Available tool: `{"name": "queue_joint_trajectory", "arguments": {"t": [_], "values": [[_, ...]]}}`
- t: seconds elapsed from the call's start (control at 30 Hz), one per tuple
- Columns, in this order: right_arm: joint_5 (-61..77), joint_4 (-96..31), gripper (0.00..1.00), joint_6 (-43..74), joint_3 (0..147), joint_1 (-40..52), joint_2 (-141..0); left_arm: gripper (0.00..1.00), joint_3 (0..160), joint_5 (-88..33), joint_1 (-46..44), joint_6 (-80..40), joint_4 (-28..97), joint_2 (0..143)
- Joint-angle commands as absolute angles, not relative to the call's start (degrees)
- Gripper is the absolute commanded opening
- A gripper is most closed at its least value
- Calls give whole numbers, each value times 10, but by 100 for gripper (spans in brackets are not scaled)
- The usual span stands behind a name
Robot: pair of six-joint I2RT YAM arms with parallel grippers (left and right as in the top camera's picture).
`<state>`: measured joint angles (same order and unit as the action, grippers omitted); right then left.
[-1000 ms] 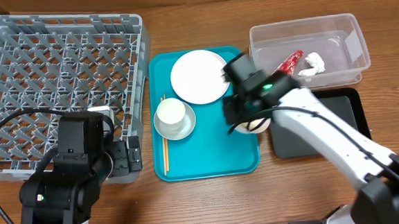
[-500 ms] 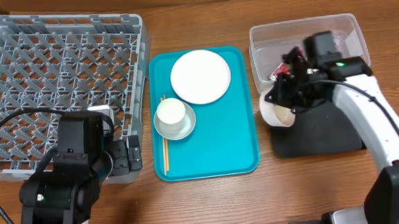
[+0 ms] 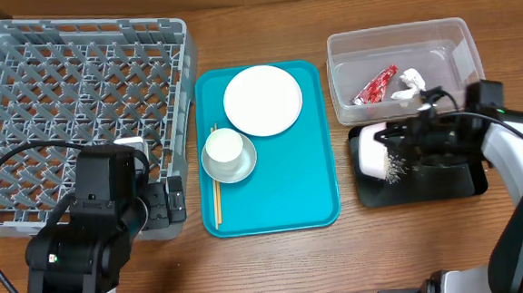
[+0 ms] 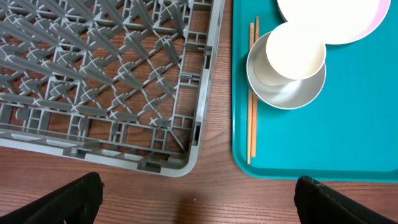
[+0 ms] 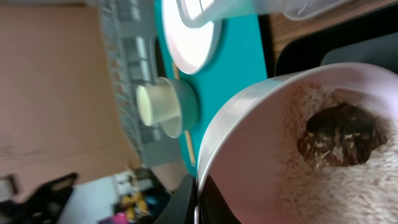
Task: Sort waste into correct bins and load items into the dishwasher
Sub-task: 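Tip the rice bowl over the black tray to dump the food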
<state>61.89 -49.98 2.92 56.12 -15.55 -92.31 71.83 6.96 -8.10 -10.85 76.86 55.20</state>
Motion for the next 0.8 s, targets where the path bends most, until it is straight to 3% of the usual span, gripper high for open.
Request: {"name": "queue_joint_trajectory", "arguments": {"t": [0.0, 0.27, 0.77], "values": [[724, -496, 4, 14, 546, -204, -914, 100, 730, 79, -75, -121, 766, 551], [897, -496, 4, 17, 539, -316, -914, 100, 730, 79, -75, -121, 766, 551], [900, -513, 4, 32, 539, -364, -914, 100, 730, 79, -75, -121, 765, 555]]}}
